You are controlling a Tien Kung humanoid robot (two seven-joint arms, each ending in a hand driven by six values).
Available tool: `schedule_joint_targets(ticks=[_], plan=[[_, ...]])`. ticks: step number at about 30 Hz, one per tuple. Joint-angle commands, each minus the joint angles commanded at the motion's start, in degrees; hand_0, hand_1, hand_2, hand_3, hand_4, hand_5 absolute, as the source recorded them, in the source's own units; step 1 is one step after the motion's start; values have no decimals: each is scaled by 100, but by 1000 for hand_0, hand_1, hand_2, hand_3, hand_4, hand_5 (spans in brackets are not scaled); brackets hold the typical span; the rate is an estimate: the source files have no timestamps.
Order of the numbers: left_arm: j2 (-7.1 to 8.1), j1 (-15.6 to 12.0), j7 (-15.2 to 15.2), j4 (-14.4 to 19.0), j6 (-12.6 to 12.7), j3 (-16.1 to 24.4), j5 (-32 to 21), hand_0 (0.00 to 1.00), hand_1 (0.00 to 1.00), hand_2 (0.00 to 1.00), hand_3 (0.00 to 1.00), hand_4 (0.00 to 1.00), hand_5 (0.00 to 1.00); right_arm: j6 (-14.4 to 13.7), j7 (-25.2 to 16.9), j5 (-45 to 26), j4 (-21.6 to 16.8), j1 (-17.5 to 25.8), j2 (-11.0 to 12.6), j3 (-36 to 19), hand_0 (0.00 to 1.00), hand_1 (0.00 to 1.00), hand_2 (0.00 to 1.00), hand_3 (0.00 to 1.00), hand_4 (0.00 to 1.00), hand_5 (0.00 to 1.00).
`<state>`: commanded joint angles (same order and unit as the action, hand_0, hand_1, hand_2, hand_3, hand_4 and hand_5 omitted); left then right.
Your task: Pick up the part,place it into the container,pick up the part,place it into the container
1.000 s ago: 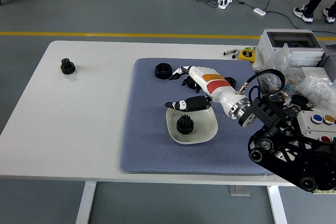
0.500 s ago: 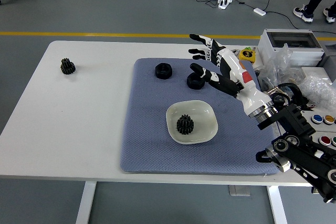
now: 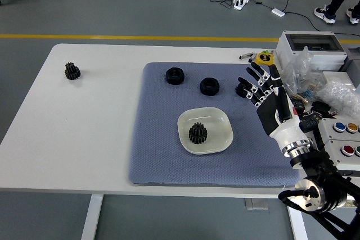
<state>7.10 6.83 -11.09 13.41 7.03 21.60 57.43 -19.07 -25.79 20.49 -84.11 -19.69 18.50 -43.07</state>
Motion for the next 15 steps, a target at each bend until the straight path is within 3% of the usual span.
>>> schedule_joint_targets(ticks=[6,15], plan=[[-18,6,-9,6,-17,37,89,669,643,642,596,645,591,129,-50,324,87,533,-225,-277,762,783,848,882,998,843],[-20,30,-6,13,-35,71,192,669,642,643,595,644,591,219,-16,711,186,810,-406,-478,755,779,838,868,998,847]])
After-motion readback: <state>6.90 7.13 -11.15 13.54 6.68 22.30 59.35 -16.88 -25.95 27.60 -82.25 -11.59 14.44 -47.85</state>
